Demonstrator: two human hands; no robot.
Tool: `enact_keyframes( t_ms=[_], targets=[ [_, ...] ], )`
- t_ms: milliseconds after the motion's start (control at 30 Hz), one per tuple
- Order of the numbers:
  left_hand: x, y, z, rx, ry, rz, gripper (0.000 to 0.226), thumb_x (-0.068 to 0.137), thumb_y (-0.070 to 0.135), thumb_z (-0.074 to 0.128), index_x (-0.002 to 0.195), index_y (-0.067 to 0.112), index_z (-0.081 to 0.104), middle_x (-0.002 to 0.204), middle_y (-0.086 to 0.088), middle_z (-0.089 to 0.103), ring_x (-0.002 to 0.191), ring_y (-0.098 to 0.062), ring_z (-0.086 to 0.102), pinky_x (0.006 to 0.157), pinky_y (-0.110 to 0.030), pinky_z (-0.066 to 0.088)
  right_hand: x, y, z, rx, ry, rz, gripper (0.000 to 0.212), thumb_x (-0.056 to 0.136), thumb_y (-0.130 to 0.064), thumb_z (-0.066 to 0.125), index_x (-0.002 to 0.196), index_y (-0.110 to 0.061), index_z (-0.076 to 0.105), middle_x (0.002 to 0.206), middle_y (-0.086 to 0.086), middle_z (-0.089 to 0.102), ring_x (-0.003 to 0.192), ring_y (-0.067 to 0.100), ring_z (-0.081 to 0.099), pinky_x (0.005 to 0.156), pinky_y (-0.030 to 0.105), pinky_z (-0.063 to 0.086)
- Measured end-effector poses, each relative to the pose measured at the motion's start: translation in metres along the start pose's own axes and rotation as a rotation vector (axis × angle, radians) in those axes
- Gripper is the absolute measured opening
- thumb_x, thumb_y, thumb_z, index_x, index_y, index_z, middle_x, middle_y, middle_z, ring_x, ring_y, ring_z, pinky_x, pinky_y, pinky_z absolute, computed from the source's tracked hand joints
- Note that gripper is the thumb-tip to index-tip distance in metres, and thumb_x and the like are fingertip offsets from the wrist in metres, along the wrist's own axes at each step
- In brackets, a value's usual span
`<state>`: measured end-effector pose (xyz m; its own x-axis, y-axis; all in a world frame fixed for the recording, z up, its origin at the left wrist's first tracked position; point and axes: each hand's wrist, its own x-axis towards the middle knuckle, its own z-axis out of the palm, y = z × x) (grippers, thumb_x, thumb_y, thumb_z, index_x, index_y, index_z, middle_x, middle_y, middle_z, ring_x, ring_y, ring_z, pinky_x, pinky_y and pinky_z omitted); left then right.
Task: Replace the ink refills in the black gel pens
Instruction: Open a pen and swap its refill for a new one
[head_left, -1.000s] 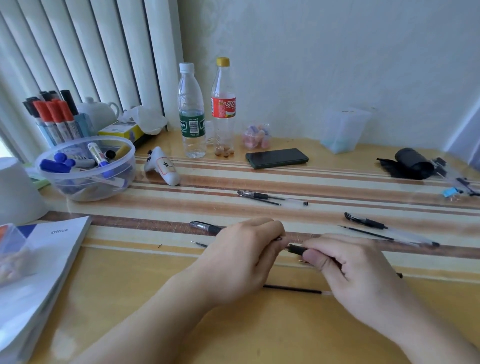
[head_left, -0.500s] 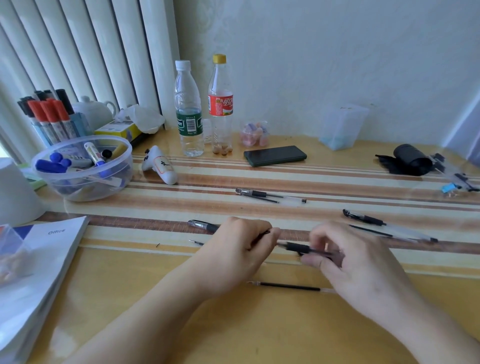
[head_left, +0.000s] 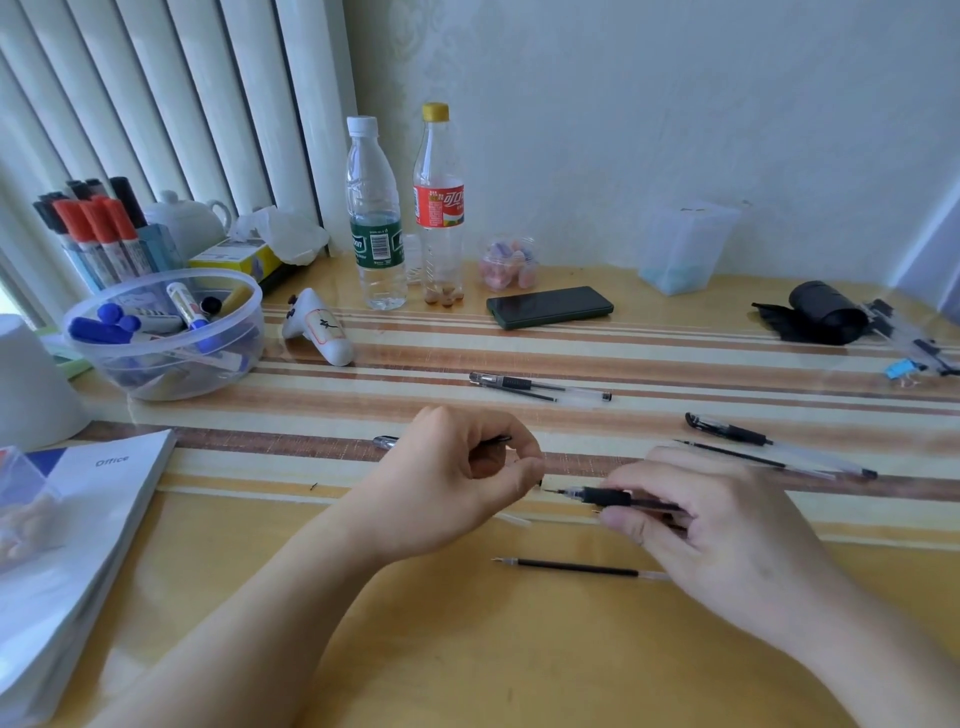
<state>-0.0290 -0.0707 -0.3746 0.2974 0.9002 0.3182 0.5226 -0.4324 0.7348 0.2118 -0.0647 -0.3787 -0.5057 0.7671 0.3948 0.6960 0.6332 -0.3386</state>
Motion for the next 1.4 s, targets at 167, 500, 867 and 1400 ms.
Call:
enact_keyframes(
  t_ms=[167, 500, 867, 1400],
  targets=[
    [-0.003, 0.005, 0.009, 0.235, -0.129, 0.103, 0.01, 0.088, 0.029, 0.064, 0.081, 0.022, 0.068, 0.05, 0.007, 0.039, 0.048, -0.013, 0.037, 0.047, -0.016, 0.027, -0.001, -0.006, 0.002, -0.05, -0.062, -0.021, 0.03, 0.085, -0.06, 0.048, 0.092, -0.039, 0.067, 0.074, -0.023, 0.061, 0.057, 0.002, 0.056, 0.047, 0.02, 0.045],
    [-0.005, 0.0, -0.015, 0.128, -0.327, -0.095, 0.018, 0.092, 0.029, 0.059, 0.077, 0.023, 0.064, 0.051, 0.012, 0.045, 0.046, -0.006, 0.037, 0.046, -0.01, 0.029, -0.002, 0.013, -0.027, -0.171, -0.174, 0.093, 0.019, 0.075, -0.062, 0.059, 0.085, -0.047, 0.055, 0.084, -0.031, 0.058, 0.076, -0.01, 0.055, 0.049, 0.016, 0.037],
    [-0.013, 0.001, -0.032, 0.155, -0.593, -0.168, 0.015, 0.089, 0.036, 0.062, 0.077, 0.027, 0.066, 0.057, 0.012, 0.049, 0.05, -0.005, 0.04, 0.047, -0.014, 0.031, -0.002, 0.02, -0.036, -0.061, -0.45, 0.229, 0.029, 0.065, -0.064, 0.07, 0.091, -0.054, 0.062, 0.051, -0.022, 0.048, 0.047, 0.0, 0.045, 0.048, 0.011, 0.035],
    [-0.008, 0.002, -0.014, 0.357, -0.183, 0.06, 0.02, 0.087, 0.048, 0.063, 0.09, 0.03, 0.07, 0.067, 0.007, 0.063, 0.064, -0.011, 0.056, 0.055, -0.025, 0.047, -0.005, 0.015, -0.013, 0.089, -0.296, 0.148, 0.007, 0.068, -0.054, 0.06, 0.071, -0.055, 0.066, 0.08, -0.031, 0.068, 0.08, -0.005, 0.065, 0.065, 0.011, 0.055]
  ],
)
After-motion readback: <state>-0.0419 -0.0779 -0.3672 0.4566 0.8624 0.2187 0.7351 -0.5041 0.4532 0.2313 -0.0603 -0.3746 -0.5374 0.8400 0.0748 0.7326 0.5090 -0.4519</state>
